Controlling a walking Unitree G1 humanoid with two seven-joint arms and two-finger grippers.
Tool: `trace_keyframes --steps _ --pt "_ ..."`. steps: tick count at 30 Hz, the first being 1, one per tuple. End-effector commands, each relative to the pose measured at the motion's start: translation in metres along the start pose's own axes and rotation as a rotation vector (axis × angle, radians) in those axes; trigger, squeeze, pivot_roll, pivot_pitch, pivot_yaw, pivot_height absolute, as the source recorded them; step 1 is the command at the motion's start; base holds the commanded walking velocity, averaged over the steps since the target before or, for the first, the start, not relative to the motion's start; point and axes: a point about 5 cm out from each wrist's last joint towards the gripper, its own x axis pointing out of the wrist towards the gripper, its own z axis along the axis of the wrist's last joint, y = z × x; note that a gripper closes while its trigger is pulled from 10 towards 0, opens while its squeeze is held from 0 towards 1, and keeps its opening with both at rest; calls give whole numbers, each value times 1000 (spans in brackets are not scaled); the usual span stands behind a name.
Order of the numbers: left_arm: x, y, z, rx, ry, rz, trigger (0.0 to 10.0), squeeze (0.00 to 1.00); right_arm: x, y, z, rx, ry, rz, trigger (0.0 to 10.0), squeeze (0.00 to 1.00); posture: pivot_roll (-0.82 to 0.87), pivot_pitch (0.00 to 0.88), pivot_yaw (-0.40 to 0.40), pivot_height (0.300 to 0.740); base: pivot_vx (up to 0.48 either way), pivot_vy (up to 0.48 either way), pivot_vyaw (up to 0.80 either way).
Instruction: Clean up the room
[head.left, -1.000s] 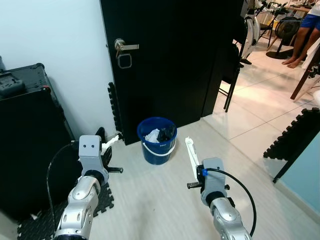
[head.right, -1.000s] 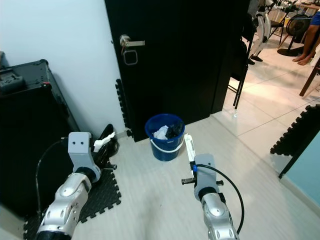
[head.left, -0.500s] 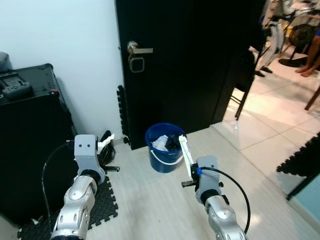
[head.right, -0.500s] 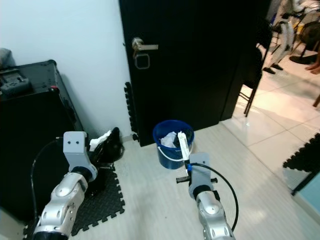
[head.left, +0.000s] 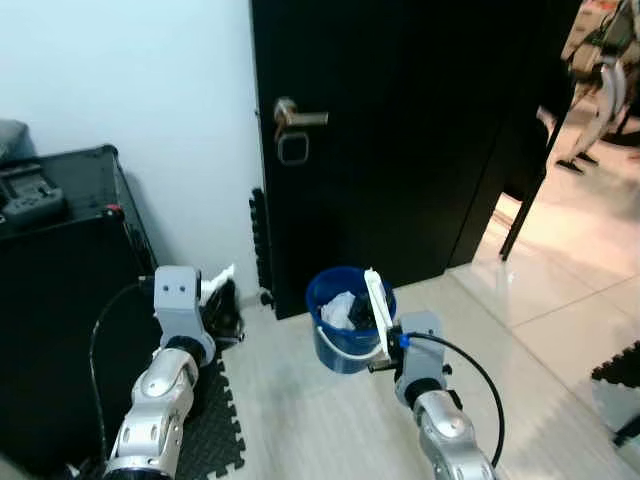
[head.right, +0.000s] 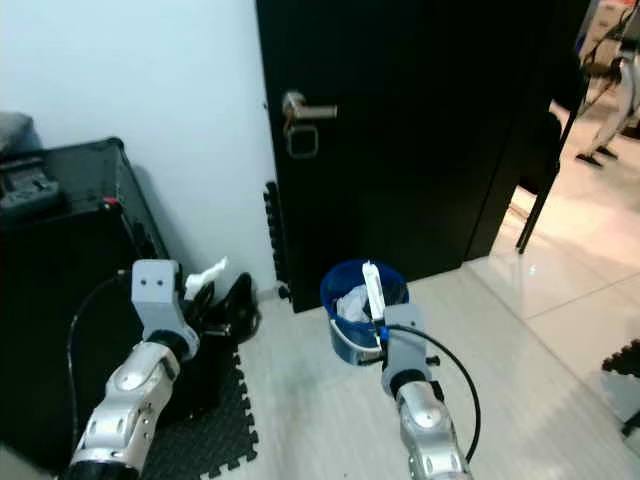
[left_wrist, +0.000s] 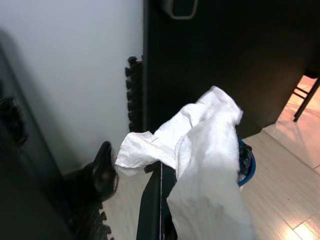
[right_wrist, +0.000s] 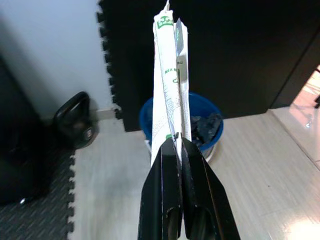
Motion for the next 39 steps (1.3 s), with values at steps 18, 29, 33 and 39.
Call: trace_keyframes --steps 18,29,33,39 --pt "2 -5 -8 -13 31 -21 10000 0 -2 -11 -3 -7 18 -36 10000 0 42 0 26 740 349 0 -62" --pt "5 -13 -10 -35 29 -19 10000 0 1 -18 2 -27 13 -34 10000 0 33 0 1 740 350 0 0" --pt "4 -12 -11 -29 35 -19 10000 0 3 -16 2 -30 15 -27 10000 0 41 0 -5 740 350 0 0" --pt "4 -10 -12 -17 44 -24 10000 0 3 -16 -4 -28 57 -54 10000 0 44 1 3 740 347 0 -267"
